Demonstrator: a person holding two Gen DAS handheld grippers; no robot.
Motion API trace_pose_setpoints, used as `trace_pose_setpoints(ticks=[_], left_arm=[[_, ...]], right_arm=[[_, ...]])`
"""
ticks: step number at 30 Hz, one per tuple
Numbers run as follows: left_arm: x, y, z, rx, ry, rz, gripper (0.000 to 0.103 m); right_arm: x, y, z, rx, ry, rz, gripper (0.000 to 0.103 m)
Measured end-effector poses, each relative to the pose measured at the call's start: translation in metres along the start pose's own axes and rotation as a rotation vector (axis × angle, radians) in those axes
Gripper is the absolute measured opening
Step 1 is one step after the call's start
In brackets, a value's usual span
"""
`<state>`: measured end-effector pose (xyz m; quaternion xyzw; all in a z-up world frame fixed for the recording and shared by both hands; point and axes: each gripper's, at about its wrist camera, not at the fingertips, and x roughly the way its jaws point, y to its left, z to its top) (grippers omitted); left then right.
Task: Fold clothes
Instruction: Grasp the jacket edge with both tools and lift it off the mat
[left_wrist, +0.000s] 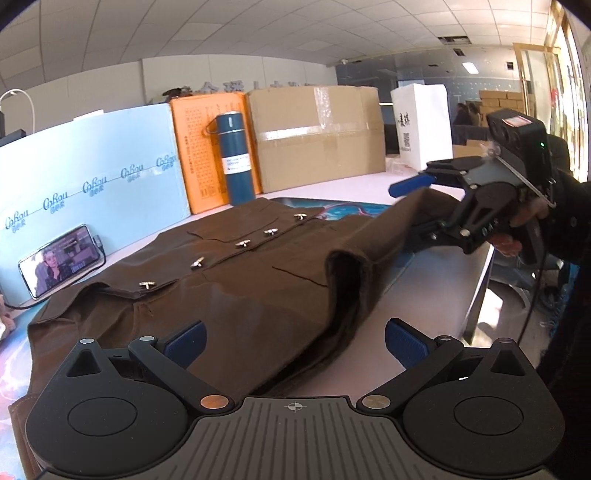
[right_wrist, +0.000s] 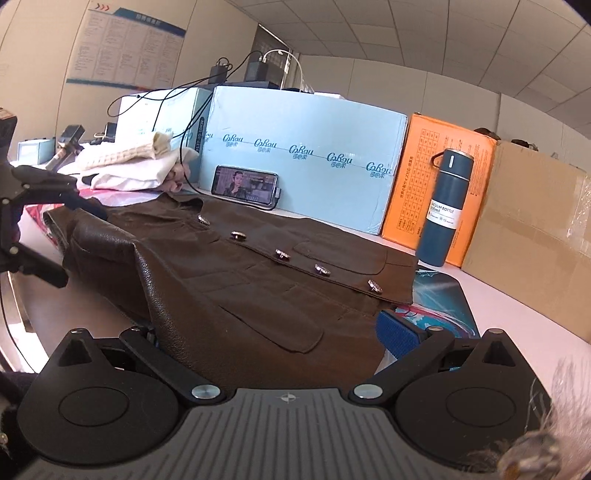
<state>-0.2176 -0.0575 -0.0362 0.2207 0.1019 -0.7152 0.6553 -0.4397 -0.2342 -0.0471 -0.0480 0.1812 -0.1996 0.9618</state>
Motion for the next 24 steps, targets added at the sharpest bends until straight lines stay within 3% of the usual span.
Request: trace_pose_setpoints(ticks=[2, 5, 6, 9, 14, 15, 17, 18, 20, 23, 24], left_arm=[[0.003, -0.003, 0.0, 0.026, 0.021, 0.016, 0.103], [0.017, -0.003, -0.005, 0.094, 0.075, 0.203, 0.103], [0.017, 0.0, -0.006, 0.087, 0.072, 0.23, 0.103], [0.017, 0.015, -0.004, 0.018, 0.043, 0.281, 0.103], [0.01, 0.028, -0.009, 0.053, 0.064, 0.368, 0.103], [0.007, 0.031, -0.01, 0.056, 0.073, 0.387, 0.103], [-0.001, 0.038, -0.016, 0.086, 0.101, 0.435, 0.103], [-0.006, 0.042, -0.02, 0.107, 0.116, 0.463, 0.103], [-0.014, 0.05, -0.027, 0.147, 0.144, 0.542, 0.103], [-0.022, 0.063, -0.035, 0.211, 0.169, 0.659, 0.103], [-0.024, 0.065, -0.037, 0.233, 0.166, 0.662, 0.103]], right_arm=[[0.002, -0.002, 0.003, 0.024, -0.003, -0.001, 0.103], [0.002, -0.005, 0.007, 0.046, -0.02, 0.001, 0.103], [0.001, -0.005, 0.008, 0.049, -0.027, -0.001, 0.103], [-0.002, -0.002, 0.011, 0.034, -0.063, -0.009, 0.103], [-0.003, 0.015, 0.008, -0.119, -0.082, 0.04, 0.098], [-0.002, 0.018, 0.006, -0.146, -0.069, 0.053, 0.093], [-0.003, 0.023, 0.004, -0.187, -0.056, 0.09, 0.068], [-0.004, 0.025, 0.003, -0.206, -0.05, 0.109, 0.061], [-0.005, 0.028, 0.003, -0.226, -0.05, 0.14, 0.027], [-0.007, 0.021, 0.01, -0.182, -0.071, 0.153, 0.015], [-0.008, 0.018, 0.012, -0.168, -0.088, 0.137, 0.014]])
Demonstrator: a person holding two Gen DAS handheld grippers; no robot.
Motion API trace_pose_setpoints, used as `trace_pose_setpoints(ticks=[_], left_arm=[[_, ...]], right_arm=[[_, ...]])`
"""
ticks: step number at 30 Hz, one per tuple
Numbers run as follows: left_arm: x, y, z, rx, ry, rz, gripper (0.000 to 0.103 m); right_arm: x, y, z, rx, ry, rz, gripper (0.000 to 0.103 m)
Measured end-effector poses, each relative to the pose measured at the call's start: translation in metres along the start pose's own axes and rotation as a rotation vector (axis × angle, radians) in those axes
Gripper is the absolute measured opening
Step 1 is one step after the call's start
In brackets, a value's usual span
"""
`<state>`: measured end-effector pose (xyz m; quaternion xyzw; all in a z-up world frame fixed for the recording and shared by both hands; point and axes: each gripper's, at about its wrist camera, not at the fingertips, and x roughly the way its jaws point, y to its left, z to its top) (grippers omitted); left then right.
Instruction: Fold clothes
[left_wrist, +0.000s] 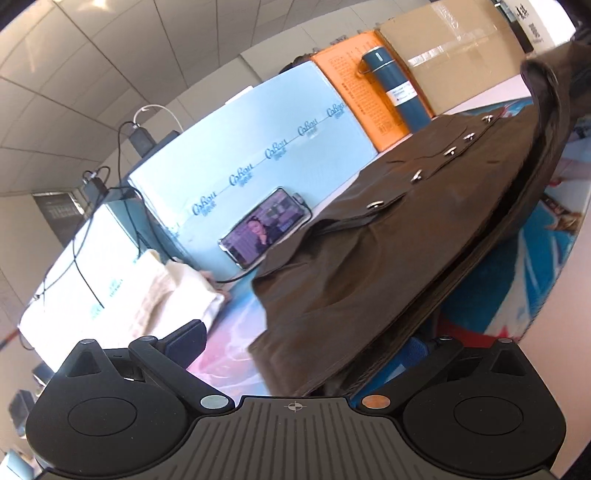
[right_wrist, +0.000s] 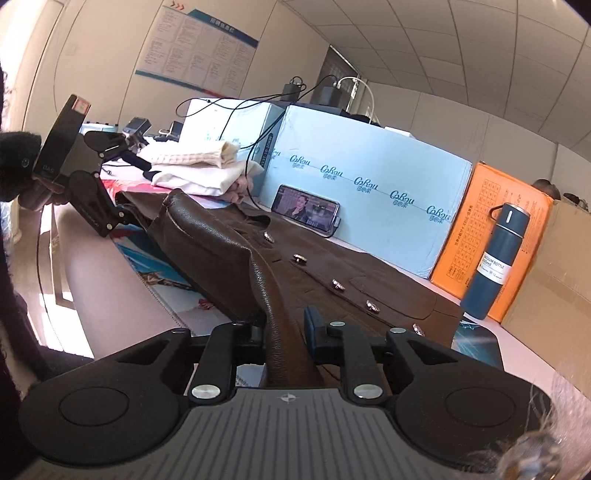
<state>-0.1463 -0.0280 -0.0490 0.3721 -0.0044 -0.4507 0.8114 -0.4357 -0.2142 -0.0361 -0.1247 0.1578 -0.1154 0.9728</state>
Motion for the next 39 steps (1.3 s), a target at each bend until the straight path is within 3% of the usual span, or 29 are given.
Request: trace_pose_setpoints(ticks=[2, 3, 4, 6, 9, 11, 15, 19, 24, 30, 35, 39], left_arm=[[-0.003, 0.0, 0.0, 0.056, -0.041, -0.013, 0.102], [-0.005, -0.001, 0.001, 0.087, -0.054, -0.032, 0.09], [-0.006, -0.002, 0.002, 0.118, -0.065, -0.052, 0.058], [-0.005, -0.005, 0.005, 0.14, -0.031, -0.112, 0.016], [-0.013, -0.007, 0.007, 0.128, 0.035, -0.221, 0.011], [-0.029, -0.006, 0.009, 0.114, 0.019, -0.242, 0.011], [-0.054, 0.021, 0.016, -0.088, -0.118, -0.228, 0.011], [-0.046, 0.041, 0.02, -0.254, -0.245, -0.195, 0.012], [-0.014, 0.058, 0.033, -0.37, -0.288, -0.162, 0.016], [0.035, 0.088, 0.043, -0.58, -0.278, -0.227, 0.016], [0.079, 0.096, 0.049, -0.642, -0.227, -0.247, 0.016], [0.114, 0.096, 0.049, -0.682, -0.138, -0.288, 0.017]], right_arm=[[-0.002, -0.005, 0.004, 0.019, -0.024, -0.045, 0.011], [-0.003, -0.006, 0.006, 0.02, -0.03, -0.061, 0.011], [-0.004, -0.006, 0.007, 0.018, -0.033, -0.07, 0.01], [-0.007, -0.003, 0.01, 0.013, -0.034, -0.076, 0.008], [-0.018, 0.0, 0.014, 0.016, -0.032, -0.084, 0.007], [-0.03, 0.003, 0.019, 0.012, -0.039, -0.089, 0.007], [-0.053, 0.001, 0.036, -0.007, -0.121, -0.15, 0.007], [-0.046, -0.017, 0.053, 0.015, -0.234, -0.208, 0.007], [-0.007, -0.047, 0.069, 0.067, -0.279, -0.262, 0.007], [0.041, -0.084, 0.085, 0.158, -0.287, -0.299, 0.008], [0.093, -0.106, 0.087, 0.217, -0.235, -0.352, 0.008], [0.137, -0.122, 0.081, 0.245, -0.148, -0.376, 0.008]])
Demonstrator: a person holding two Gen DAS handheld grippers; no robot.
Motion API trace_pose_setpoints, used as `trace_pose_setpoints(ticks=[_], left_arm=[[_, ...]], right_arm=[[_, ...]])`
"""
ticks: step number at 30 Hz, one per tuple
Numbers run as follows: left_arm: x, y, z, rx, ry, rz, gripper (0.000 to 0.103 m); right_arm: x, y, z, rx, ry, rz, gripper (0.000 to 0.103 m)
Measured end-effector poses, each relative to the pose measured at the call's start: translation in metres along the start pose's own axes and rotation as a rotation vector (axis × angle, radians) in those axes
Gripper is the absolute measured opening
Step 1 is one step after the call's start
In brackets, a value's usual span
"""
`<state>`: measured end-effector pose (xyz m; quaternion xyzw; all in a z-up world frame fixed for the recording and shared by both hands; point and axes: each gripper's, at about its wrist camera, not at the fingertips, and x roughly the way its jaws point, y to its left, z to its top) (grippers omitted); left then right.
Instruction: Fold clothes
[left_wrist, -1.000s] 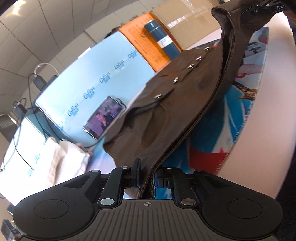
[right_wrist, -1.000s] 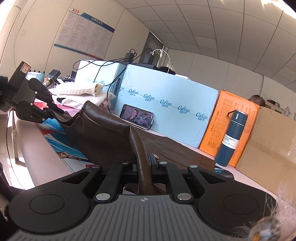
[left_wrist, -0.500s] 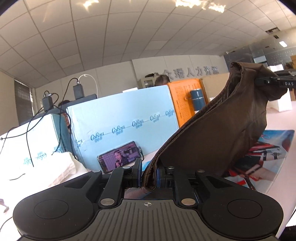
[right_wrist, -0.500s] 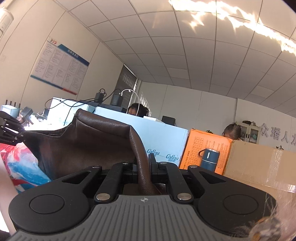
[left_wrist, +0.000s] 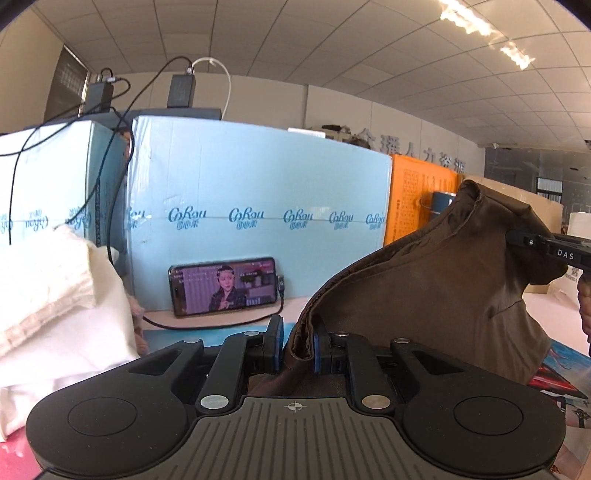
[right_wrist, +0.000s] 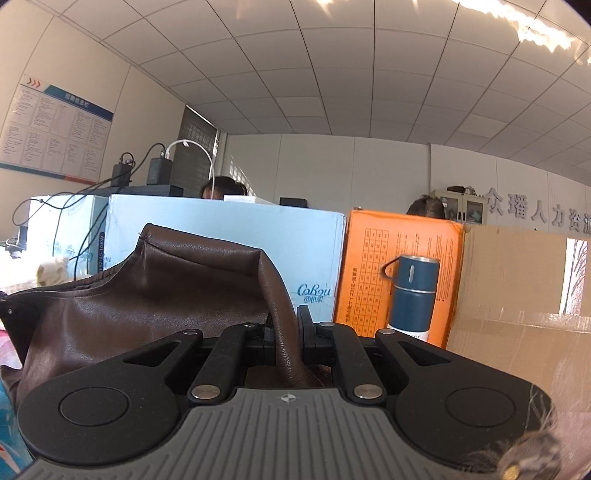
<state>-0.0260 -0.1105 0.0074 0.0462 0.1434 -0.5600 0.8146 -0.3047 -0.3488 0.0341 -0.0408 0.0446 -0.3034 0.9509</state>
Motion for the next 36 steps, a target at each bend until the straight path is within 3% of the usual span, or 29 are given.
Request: trace_pose_setpoints(ticks=[7, 9, 11, 13, 20, 25, 30, 36], left_arm=[[0.047, 0.027, -0.004, -0.11, 0.156, -0.012, 0.018], [0.057, 0.036, -0.007, -0.15, 0.196, -0.001, 0.02], [0.063, 0.042, -0.012, -0.181, 0.229, 0.003, 0.021], [0.068, 0.046, -0.015, -0.195, 0.249, 0.003, 0.025], [0.071, 0.057, -0.016, -0.264, 0.26, -0.023, 0.035], [0.07, 0.056, -0.017, -0.276, 0.253, -0.069, 0.056], [0.07, 0.057, -0.018, -0.298, 0.251, -0.086, 0.059], [0.069, 0.056, -0.019, -0.312, 0.239, -0.113, 0.071]], right_arm=[[0.054, -0.009, -0.02, 0.107, 0.123, -0.012, 0.011], [0.064, -0.014, -0.026, 0.159, 0.16, -0.012, 0.015], [0.071, -0.018, -0.031, 0.195, 0.187, -0.018, 0.026], [0.074, -0.021, -0.034, 0.201, 0.208, -0.019, 0.029], [0.068, -0.048, -0.039, 0.322, 0.262, -0.013, 0.05], [0.058, -0.07, -0.043, 0.426, 0.254, -0.069, 0.07], [0.054, -0.083, -0.053, 0.492, 0.281, -0.119, 0.071], [0.042, -0.094, -0.061, 0.58, 0.28, -0.15, 0.083]])
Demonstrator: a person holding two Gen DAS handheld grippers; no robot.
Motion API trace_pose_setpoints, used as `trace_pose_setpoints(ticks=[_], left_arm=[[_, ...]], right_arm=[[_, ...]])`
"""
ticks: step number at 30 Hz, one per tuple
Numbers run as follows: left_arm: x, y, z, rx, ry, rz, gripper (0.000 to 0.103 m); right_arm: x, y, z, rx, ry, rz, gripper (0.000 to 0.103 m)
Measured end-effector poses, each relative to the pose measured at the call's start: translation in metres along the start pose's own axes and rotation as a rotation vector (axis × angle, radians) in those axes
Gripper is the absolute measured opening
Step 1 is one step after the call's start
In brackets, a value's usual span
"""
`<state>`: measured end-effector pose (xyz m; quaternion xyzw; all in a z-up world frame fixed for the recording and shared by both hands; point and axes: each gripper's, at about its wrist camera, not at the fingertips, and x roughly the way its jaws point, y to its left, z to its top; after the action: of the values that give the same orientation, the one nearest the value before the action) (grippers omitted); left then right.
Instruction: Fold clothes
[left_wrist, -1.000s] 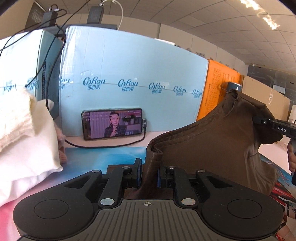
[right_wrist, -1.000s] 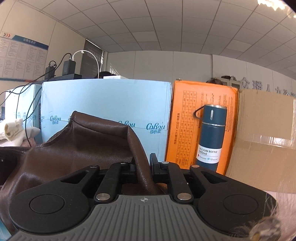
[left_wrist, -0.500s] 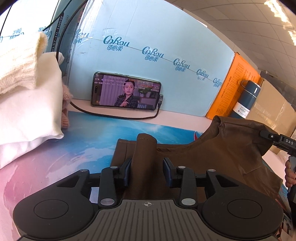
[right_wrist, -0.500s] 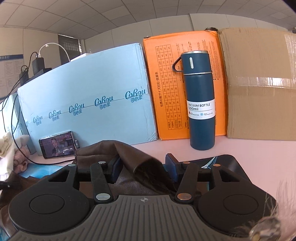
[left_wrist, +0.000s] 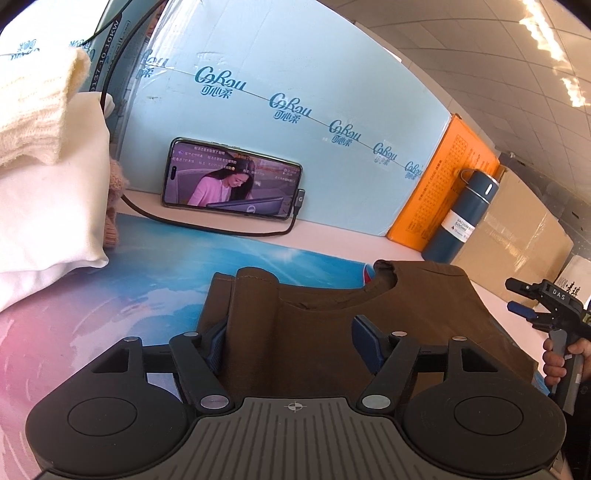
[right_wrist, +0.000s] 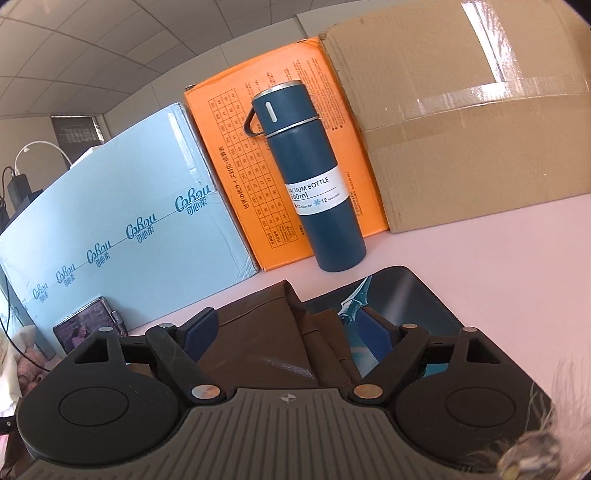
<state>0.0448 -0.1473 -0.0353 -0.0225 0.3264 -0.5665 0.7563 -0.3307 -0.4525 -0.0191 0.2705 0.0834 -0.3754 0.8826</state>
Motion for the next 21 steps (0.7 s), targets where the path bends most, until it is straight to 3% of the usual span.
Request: trace_pose_setpoints(ticks=[5, 14, 21], left_arm=[[0.0, -0.001, -0.001, -0.001, -0.003, -0.003, 0.073], [0.001, 0.001, -0.001, -0.005, -0.003, -0.004, 0.073], [0.001, 0.003, -0.002, -0.017, -0.008, -0.012, 0.073]], right_arm=[[-0.007, -0.011, -0.007, 0.094, 0.041, 0.024, 0.085], [-0.002, -0.004, -0.024, 0.038, 0.15, -0.06, 0.084], [-0.026, 0.003, -0.041, 0.034, 0.111, -0.086, 0.075]])
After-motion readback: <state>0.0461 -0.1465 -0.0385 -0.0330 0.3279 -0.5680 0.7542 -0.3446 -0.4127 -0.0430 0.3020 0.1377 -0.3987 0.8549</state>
